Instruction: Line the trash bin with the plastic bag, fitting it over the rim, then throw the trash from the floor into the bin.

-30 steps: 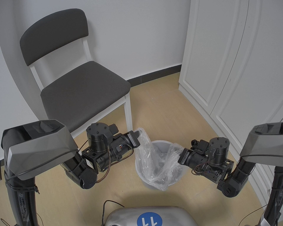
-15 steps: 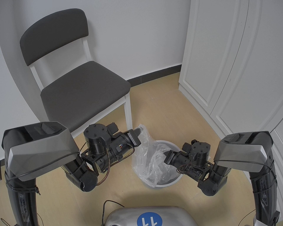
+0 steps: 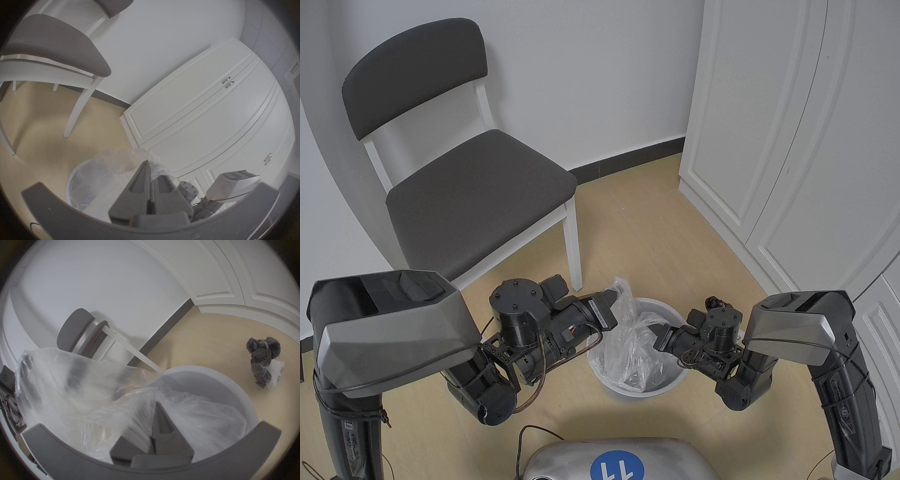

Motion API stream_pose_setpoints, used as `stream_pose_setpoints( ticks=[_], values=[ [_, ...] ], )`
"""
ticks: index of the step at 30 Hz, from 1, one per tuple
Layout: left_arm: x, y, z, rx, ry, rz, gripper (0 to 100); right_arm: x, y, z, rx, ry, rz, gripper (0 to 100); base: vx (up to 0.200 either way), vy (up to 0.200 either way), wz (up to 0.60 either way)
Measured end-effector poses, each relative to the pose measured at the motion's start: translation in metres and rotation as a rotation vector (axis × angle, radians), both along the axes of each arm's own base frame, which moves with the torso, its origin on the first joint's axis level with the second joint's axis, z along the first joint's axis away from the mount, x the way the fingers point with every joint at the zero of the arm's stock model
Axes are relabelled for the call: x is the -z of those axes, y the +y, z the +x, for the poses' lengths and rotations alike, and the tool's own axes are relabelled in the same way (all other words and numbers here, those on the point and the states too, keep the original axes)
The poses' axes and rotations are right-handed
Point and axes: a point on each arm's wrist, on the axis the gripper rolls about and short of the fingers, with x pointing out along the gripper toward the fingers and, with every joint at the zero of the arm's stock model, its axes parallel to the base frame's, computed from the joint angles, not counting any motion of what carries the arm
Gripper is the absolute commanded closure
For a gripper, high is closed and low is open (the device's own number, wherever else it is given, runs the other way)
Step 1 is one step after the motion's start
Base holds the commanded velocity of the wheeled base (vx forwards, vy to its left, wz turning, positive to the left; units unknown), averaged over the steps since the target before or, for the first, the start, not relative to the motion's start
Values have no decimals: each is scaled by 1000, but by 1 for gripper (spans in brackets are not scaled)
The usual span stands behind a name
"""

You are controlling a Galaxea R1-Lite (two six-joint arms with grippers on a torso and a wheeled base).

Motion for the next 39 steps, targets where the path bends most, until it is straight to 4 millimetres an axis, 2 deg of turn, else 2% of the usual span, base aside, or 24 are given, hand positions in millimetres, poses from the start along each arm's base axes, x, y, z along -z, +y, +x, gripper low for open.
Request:
stream_pose_setpoints(
  ticks=[10, 14, 19, 29, 34, 39],
  values=[
    [11, -12, -12, 44, 3, 4, 100, 20, -6, 13, 12, -48, -58, 100, 0, 0, 0],
    [18, -15, -13, 53, 19, 17, 100, 15, -12, 3, 10, -33, -74, 100, 0, 0, 0],
    [31, -18, -13, 60, 40, 41, 100, -2, -23, -12, -37, -56, -143, 100, 0, 0, 0],
    [52, -11, 5, 28, 61, 88, 100, -28, -70, -27, -58, -147, -338, 100, 0, 0, 0],
    [63, -1, 19, -1, 64, 143, 100, -29, -95, -34, -35, -142, -411, 100, 0, 0, 0],
    [72, 3, 24, -11, 113, 185, 100, -29, -112, -49, -35, -88, -425, 100, 0, 0, 0]
  ],
)
